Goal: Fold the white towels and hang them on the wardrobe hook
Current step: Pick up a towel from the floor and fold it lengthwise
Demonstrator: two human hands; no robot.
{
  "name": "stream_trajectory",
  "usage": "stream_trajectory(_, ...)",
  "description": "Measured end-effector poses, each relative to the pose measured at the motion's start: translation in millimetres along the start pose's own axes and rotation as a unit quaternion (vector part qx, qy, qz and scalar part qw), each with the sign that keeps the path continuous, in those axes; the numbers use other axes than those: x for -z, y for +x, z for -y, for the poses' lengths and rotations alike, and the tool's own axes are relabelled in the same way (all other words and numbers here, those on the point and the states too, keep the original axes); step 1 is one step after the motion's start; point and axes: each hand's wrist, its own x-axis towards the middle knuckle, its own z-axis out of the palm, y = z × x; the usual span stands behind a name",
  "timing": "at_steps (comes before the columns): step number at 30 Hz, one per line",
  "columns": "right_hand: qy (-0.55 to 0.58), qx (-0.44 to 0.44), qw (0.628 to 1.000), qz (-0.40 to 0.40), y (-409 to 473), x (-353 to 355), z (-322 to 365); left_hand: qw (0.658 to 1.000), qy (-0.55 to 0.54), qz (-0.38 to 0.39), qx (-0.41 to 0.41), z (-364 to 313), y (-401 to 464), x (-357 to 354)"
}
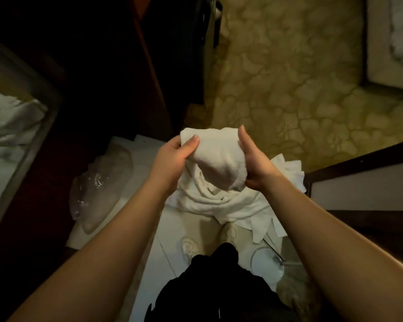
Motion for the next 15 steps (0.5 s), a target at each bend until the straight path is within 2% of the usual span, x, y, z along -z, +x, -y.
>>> stream_trajectory(3,0.01,0.015,1.0,0.009,-30.2,-24.0,15.9,0.997,0.017,0.005,-0.069,-28.3,-32.0,9.6)
stream_trajectory(7,0.013,0.019,1.0,-0.01,-62.0,-45.9,27.0,0.993,-0.008,-0.011,-0.12,-54.5,-71.4,24.9)
stream_trajectory(12,-0.014,0.056,0.984,-0.168,-96.1,-49.4,32.1,0.985,-0.104,-0.04,-0.129,-75.0,-115.2,53.2)
stream_trajectory(14,-0.007,0.05,0.986,-0.156,-107.7,-50.1,31.2,0.981,-0.119,-0.049,-0.145,-76.8,-136.1,62.8)
stream_trajectory(15,-0.006,0.036,0.991,-0.126,-113.8,-51.4,30.1,0.979,-0.124,-0.056,-0.152,-76.2,-147.8,66.1)
